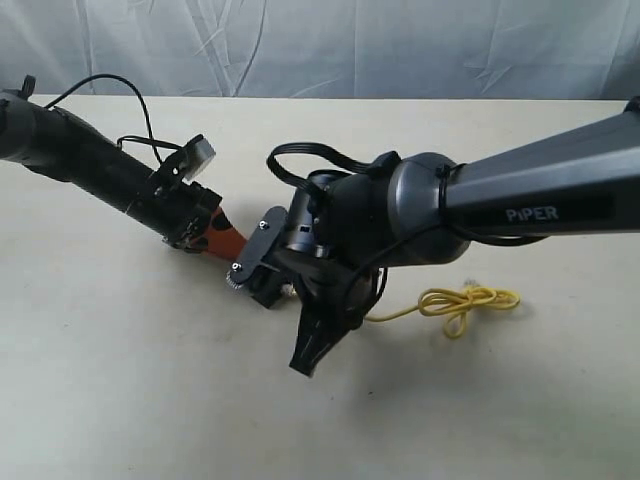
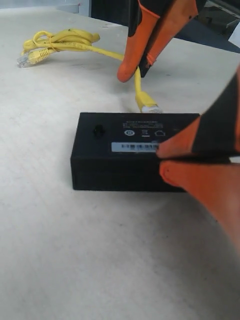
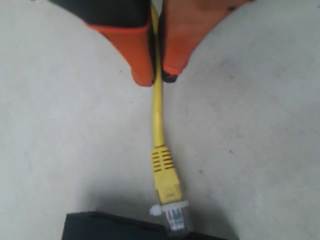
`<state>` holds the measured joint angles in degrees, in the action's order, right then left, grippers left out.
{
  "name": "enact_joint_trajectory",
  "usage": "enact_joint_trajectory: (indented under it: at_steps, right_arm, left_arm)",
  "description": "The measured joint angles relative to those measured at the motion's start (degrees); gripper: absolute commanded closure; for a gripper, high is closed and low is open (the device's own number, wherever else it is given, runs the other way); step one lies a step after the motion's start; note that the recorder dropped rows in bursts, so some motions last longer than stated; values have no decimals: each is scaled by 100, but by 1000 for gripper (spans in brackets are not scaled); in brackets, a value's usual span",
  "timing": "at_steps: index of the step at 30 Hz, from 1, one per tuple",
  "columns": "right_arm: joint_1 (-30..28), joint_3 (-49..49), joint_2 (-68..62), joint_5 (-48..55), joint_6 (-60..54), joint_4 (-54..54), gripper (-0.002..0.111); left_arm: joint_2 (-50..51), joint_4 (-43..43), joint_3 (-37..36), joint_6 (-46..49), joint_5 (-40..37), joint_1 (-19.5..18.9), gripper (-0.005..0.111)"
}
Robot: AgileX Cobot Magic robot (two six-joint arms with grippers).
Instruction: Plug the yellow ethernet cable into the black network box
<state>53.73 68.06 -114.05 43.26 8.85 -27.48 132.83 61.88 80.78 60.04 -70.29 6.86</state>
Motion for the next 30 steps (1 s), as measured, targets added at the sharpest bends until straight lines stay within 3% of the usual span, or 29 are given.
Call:
enact_joint_trajectory:
  at_steps: [30]
  right_arm:
    - [0,0,0,13,-263,11,109]
  left_arm:
    - [0,11,0,-120,0,0,107]
